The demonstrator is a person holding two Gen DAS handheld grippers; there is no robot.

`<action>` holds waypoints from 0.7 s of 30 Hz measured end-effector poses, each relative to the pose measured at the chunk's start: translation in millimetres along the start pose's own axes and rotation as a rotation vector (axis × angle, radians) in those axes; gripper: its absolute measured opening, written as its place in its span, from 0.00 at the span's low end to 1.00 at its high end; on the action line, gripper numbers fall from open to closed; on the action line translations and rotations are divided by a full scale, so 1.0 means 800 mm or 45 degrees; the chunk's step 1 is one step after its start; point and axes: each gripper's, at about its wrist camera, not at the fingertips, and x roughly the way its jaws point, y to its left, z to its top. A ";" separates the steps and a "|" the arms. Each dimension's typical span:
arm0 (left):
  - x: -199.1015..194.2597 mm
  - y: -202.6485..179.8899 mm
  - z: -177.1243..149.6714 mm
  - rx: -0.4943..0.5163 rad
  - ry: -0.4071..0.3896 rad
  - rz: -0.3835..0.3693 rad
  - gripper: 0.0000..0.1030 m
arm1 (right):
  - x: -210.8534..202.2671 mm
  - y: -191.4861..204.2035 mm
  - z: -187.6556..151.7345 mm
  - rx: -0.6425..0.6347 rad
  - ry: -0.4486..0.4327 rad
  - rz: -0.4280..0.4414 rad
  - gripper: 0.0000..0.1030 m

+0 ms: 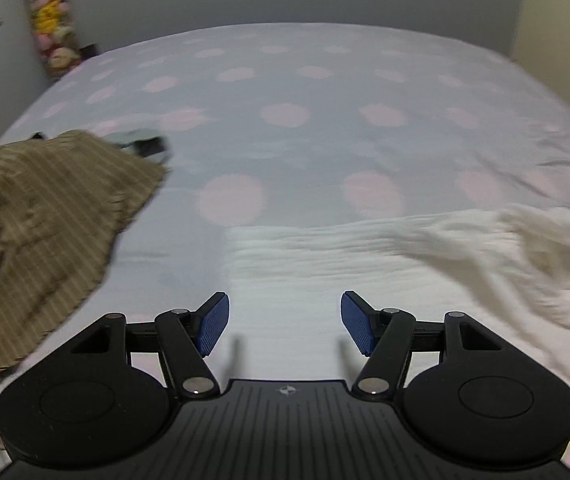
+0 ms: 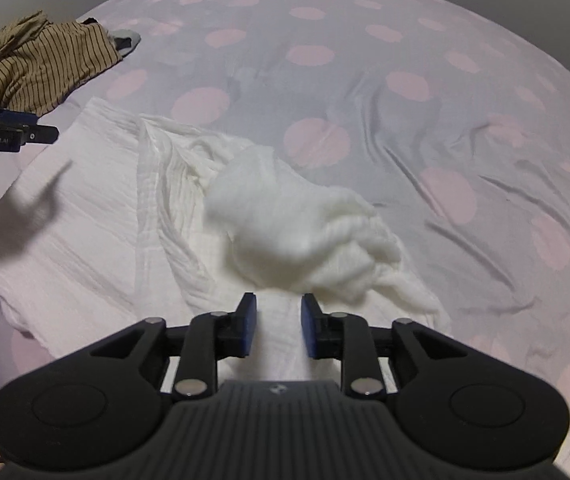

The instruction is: Fold clothes

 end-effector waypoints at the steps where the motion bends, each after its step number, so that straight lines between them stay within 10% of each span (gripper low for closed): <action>1: -0.003 -0.008 0.000 0.009 -0.001 -0.039 0.59 | -0.005 -0.001 -0.003 0.005 -0.011 -0.003 0.30; 14: -0.003 -0.135 -0.008 0.188 0.088 -0.299 0.59 | -0.021 -0.024 -0.043 0.113 -0.071 0.041 0.42; 21: 0.009 -0.169 -0.002 0.207 0.150 -0.339 0.59 | 0.028 -0.063 -0.034 0.299 -0.047 0.247 0.45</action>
